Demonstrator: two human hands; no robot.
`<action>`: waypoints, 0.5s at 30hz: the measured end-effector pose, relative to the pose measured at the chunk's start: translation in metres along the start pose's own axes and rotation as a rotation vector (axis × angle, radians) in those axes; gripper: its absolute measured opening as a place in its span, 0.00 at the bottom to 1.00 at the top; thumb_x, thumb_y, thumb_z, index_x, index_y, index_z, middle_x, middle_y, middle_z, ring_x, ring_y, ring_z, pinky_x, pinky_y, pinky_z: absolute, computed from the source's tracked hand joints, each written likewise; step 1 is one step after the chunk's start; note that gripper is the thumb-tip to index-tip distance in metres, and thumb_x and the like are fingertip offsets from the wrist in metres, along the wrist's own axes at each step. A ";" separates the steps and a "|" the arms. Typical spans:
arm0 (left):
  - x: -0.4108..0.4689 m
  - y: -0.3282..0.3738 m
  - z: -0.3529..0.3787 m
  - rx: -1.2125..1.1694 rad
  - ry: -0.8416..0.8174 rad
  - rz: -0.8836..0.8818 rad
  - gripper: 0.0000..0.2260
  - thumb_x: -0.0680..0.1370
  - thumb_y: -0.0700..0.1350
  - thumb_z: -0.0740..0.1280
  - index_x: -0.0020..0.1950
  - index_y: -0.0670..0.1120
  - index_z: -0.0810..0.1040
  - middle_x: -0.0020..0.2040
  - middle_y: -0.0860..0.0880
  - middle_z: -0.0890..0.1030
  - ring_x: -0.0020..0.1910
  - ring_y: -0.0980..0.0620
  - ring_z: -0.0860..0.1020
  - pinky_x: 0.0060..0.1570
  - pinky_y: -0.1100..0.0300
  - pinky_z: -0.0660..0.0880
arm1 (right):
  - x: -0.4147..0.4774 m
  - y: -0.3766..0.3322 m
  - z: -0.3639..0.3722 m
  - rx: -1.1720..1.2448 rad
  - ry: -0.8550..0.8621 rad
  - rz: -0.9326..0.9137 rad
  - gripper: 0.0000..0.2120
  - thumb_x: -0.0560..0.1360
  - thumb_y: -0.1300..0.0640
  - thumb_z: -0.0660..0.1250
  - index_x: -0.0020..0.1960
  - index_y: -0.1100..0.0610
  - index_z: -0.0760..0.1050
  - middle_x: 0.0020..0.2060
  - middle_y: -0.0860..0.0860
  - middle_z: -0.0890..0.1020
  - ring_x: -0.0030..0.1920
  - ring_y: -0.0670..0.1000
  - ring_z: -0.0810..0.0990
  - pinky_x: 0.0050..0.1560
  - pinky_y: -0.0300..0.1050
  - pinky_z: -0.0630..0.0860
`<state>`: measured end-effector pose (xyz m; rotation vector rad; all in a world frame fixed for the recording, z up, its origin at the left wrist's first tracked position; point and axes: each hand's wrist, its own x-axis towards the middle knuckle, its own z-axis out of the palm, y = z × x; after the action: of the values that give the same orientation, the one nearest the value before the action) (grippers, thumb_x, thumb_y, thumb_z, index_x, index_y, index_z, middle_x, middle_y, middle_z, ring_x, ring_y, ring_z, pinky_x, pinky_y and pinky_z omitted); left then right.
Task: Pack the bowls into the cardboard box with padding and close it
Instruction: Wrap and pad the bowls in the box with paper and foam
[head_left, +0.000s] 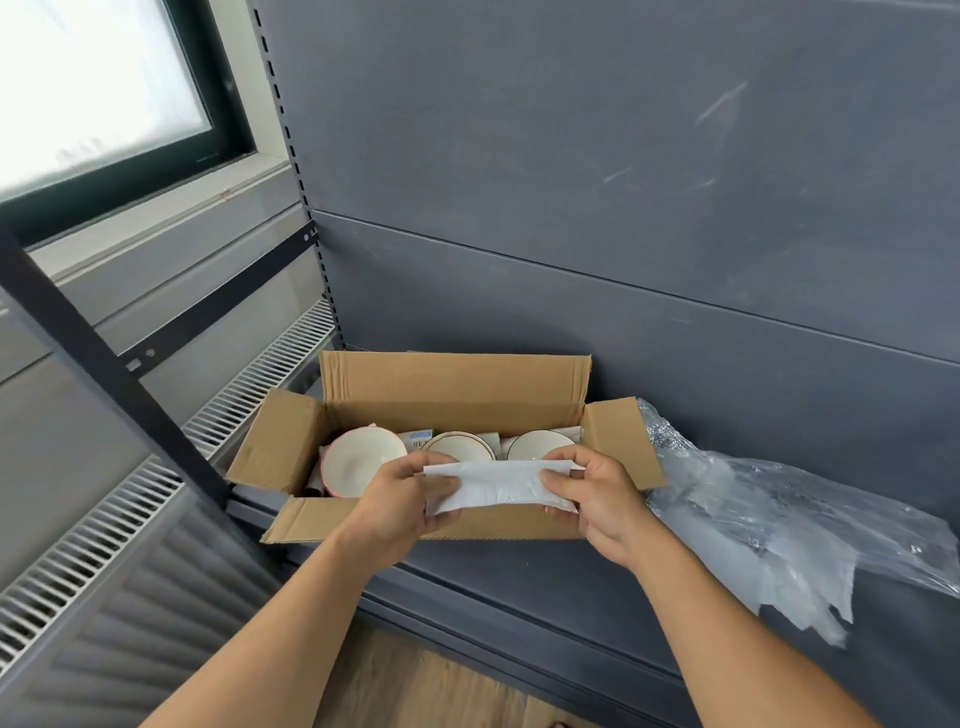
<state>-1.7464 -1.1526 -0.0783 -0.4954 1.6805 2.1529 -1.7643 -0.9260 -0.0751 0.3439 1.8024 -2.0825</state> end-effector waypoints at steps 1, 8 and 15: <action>0.000 0.000 -0.002 -0.026 0.007 -0.006 0.06 0.77 0.31 0.66 0.46 0.39 0.81 0.46 0.41 0.80 0.44 0.45 0.80 0.37 0.58 0.79 | -0.001 -0.001 0.001 0.042 -0.015 0.015 0.09 0.75 0.73 0.65 0.46 0.62 0.78 0.39 0.57 0.82 0.33 0.51 0.81 0.28 0.39 0.77; 0.001 -0.001 -0.013 0.004 -0.029 -0.028 0.07 0.78 0.32 0.66 0.46 0.36 0.84 0.45 0.41 0.81 0.45 0.45 0.80 0.39 0.58 0.79 | 0.001 -0.003 0.000 0.171 -0.142 0.096 0.05 0.74 0.66 0.68 0.46 0.69 0.80 0.41 0.59 0.84 0.39 0.51 0.83 0.37 0.40 0.81; -0.003 0.008 -0.023 0.066 -0.061 -0.039 0.09 0.75 0.31 0.68 0.53 0.38 0.83 0.54 0.44 0.83 0.51 0.45 0.82 0.43 0.59 0.80 | 0.014 0.005 0.011 -0.251 -0.087 -0.052 0.14 0.70 0.71 0.72 0.51 0.56 0.81 0.51 0.54 0.83 0.50 0.52 0.82 0.52 0.47 0.79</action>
<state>-1.7470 -1.1773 -0.0754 -0.4356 1.6888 2.0566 -1.7738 -0.9387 -0.0839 0.1380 2.0094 -1.8440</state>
